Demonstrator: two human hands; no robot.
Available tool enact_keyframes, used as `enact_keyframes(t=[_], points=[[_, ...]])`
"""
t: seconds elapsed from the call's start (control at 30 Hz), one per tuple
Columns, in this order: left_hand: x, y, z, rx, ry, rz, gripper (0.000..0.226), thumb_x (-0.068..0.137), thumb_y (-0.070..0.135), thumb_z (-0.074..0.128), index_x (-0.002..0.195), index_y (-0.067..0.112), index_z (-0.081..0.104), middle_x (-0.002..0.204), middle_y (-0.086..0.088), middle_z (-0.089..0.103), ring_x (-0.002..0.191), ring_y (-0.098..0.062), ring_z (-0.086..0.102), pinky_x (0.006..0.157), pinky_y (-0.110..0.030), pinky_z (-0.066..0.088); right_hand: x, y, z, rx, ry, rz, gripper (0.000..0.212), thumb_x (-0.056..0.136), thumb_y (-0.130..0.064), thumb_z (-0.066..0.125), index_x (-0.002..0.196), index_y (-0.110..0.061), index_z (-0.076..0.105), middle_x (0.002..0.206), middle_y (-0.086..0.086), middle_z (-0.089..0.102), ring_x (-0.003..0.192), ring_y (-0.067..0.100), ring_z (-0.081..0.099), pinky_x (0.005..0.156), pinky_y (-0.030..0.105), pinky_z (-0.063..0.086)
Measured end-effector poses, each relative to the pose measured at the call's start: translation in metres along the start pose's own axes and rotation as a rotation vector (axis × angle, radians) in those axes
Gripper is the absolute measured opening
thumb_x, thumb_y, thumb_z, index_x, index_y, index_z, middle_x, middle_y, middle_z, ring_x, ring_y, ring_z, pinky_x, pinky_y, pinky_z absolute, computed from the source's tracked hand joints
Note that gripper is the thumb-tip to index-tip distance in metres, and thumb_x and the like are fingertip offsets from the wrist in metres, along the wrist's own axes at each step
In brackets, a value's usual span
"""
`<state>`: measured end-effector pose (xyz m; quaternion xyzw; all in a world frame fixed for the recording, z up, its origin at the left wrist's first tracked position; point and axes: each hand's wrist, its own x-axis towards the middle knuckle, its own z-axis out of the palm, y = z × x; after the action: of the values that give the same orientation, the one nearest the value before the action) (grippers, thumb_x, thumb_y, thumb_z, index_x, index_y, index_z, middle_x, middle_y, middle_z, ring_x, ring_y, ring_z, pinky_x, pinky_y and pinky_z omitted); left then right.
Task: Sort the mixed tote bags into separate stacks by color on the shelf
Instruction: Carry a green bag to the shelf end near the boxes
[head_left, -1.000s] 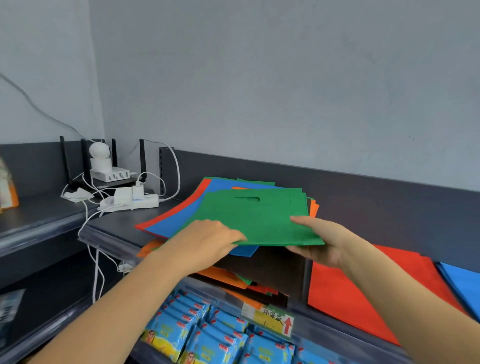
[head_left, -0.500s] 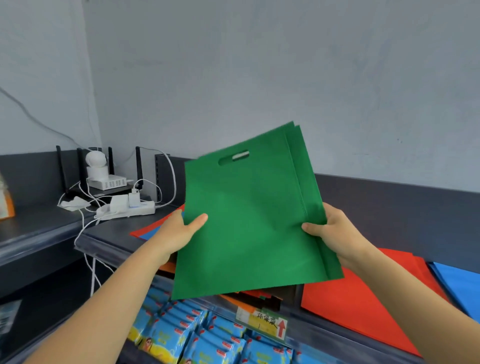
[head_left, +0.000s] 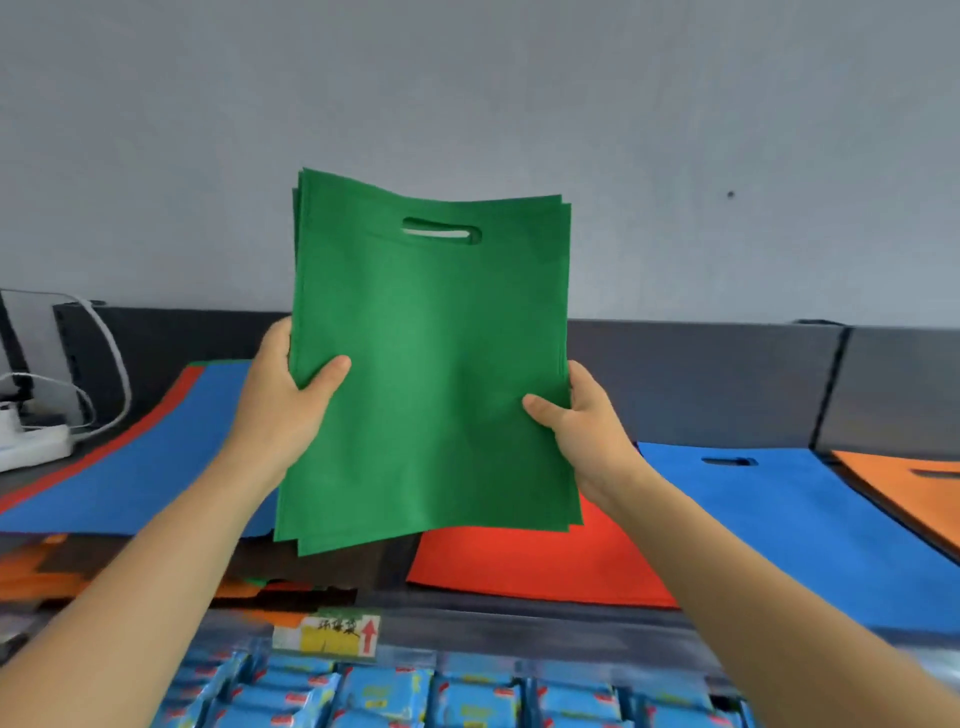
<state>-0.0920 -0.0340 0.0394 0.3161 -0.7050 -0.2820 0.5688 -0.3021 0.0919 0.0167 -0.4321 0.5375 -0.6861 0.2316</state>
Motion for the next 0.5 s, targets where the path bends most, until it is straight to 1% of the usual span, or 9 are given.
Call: enact_keyframes(t=[0.07, 0.13, 0.23, 0.3, 0.33, 0.4, 0.43, 0.47, 0.5], points=[[-0.008, 0.013, 0.029, 0.052, -0.033, 0.028, 0.05, 0.089, 0.021, 0.062, 0.134, 0.02, 0.041, 0.118, 0.012, 0.049, 0.105, -0.009, 0.049, 0.089, -0.028, 0.039, -0.006, -0.003, -0.026, -0.07, 0.072, -0.048, 0.02, 0.092, -0.004, 0.053, 0.101, -0.022, 0.055, 0.107, 0.001, 0.067, 0.097, 0.021, 0.066, 0.087, 0.047, 0.054], [-0.015, 0.028, 0.058, 0.074, -0.043, 0.062, 0.053, 0.088, 0.022, 0.063, 0.135, 0.016, 0.039, 0.118, 0.01, 0.046, 0.105, -0.009, 0.046, 0.09, -0.029, 0.038, -0.013, -0.007, -0.054, -0.117, 0.137, -0.079, 0.019, 0.093, -0.007, 0.052, 0.099, -0.025, 0.054, 0.105, -0.002, 0.066, 0.098, 0.019, 0.065, 0.088, 0.047, 0.053], [-0.026, 0.052, 0.1, 0.041, -0.071, 0.083, 0.052, 0.088, 0.024, 0.064, 0.135, 0.015, 0.042, 0.118, 0.01, 0.046, 0.106, -0.01, 0.047, 0.093, -0.031, 0.039, -0.025, -0.014, -0.103, -0.155, 0.21, -0.079, 0.019, 0.095, -0.012, 0.05, 0.098, -0.031, 0.054, 0.107, -0.003, 0.066, 0.1, 0.019, 0.064, 0.09, 0.046, 0.053], [-0.037, 0.069, 0.131, 0.004, -0.082, 0.101, 0.049, 0.088, 0.024, 0.064, 0.132, 0.016, 0.045, 0.117, 0.01, 0.049, 0.106, -0.012, 0.05, 0.092, -0.032, 0.041, -0.033, -0.014, -0.141, -0.194, 0.275, -0.082, 0.009, 0.093, -0.023, 0.053, 0.1, -0.029, 0.056, 0.109, -0.001, 0.066, 0.101, 0.021, 0.064, 0.09, 0.048, 0.052], [-0.044, 0.078, 0.148, -0.012, -0.073, 0.115, 0.047, 0.088, 0.023, 0.064, 0.13, 0.015, 0.047, 0.116, 0.009, 0.051, 0.105, -0.012, 0.051, 0.091, -0.032, 0.041, -0.038, -0.017, -0.161, -0.222, 0.325, -0.08, 0.019, 0.089, -0.035, 0.055, 0.104, -0.025, 0.056, 0.112, 0.001, 0.066, 0.104, 0.023, 0.063, 0.091, 0.048, 0.051], [-0.061, 0.096, 0.182, -0.046, -0.056, 0.133, 0.043, 0.087, 0.022, 0.064, 0.127, 0.015, 0.048, 0.114, 0.008, 0.053, 0.104, -0.013, 0.052, 0.088, -0.03, 0.041, -0.045, -0.016, -0.204, -0.254, 0.39, -0.062, 0.065, 0.072, -0.064, 0.055, 0.117, -0.017, 0.052, 0.125, 0.002, 0.06, 0.119, 0.027, 0.055, 0.097, 0.052, 0.046], [-0.07, 0.106, 0.2, -0.07, -0.057, 0.133, 0.042, 0.087, 0.021, 0.064, 0.125, 0.015, 0.049, 0.114, 0.007, 0.054, 0.104, -0.014, 0.054, 0.089, -0.031, 0.042, -0.049, -0.015, -0.227, -0.264, 0.407, -0.062, 0.076, 0.066, -0.071, 0.052, 0.117, -0.015, 0.05, 0.127, 0.002, 0.058, 0.122, 0.028, 0.052, 0.099, 0.053, 0.045], [-0.08, 0.115, 0.219, -0.092, -0.068, 0.127, 0.041, 0.087, 0.022, 0.065, 0.124, 0.016, 0.049, 0.114, 0.007, 0.056, 0.104, -0.015, 0.055, 0.09, -0.033, 0.044, -0.056, -0.016, -0.25, -0.278, 0.422, -0.067, 0.077, 0.065, -0.072, 0.05, 0.113, -0.013, 0.05, 0.122, 0.003, 0.059, 0.121, 0.028, 0.053, 0.098, 0.054, 0.045], [-0.09, 0.126, 0.237, -0.11, -0.088, 0.12, 0.04, 0.087, 0.023, 0.065, 0.123, 0.018, 0.049, 0.115, 0.006, 0.057, 0.105, -0.016, 0.057, 0.091, -0.036, 0.045, -0.061, -0.019, -0.273, -0.292, 0.439, -0.071, 0.072, 0.068, -0.07, 0.05, 0.109, -0.011, 0.05, 0.117, 0.008, 0.061, 0.114, 0.026, 0.056, 0.094, 0.055, 0.047]])
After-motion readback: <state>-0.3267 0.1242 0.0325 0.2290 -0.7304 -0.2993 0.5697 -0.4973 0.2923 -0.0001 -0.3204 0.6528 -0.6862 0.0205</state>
